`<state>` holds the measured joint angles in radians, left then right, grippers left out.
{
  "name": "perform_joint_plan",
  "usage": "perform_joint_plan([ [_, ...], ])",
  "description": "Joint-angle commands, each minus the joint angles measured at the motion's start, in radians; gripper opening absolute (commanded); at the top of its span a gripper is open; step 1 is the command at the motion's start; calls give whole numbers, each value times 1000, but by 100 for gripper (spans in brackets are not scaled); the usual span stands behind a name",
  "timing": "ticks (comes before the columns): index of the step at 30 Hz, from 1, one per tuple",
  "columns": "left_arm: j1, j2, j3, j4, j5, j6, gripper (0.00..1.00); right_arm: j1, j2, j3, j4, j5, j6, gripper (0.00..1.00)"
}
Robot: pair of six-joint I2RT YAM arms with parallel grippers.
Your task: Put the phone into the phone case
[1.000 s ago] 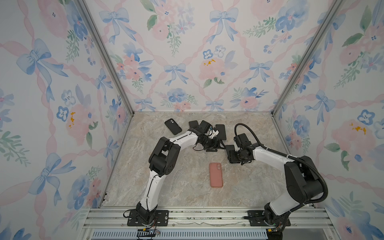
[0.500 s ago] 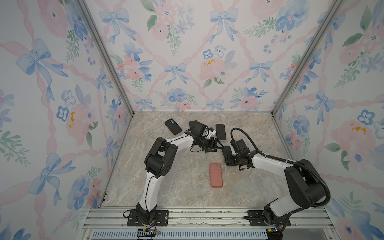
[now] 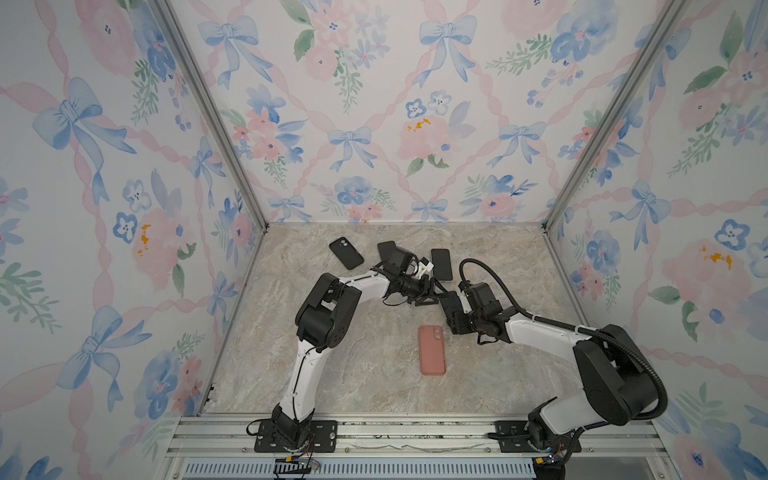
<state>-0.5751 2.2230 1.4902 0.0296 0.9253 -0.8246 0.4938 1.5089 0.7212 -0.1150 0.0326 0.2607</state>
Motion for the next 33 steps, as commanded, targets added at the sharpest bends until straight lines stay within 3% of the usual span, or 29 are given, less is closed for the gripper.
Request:
perform_joint_plan([
  [1, -2, 42, 5, 80, 50, -39, 59, 9, -47, -15, 47, -9, -17, 52],
  [11, 41, 38, -98, 185, 24, -92, 56, 6, -44, -19, 46, -17, -17, 52],
  [19, 51, 100, -74, 200, 25, -108, 55, 5, -30, -12, 55, -28, -13, 52],
  [33, 36, 181, -57, 344, 67, -210, 36, 21, -9, 2, 60, -34, -10, 53],
])
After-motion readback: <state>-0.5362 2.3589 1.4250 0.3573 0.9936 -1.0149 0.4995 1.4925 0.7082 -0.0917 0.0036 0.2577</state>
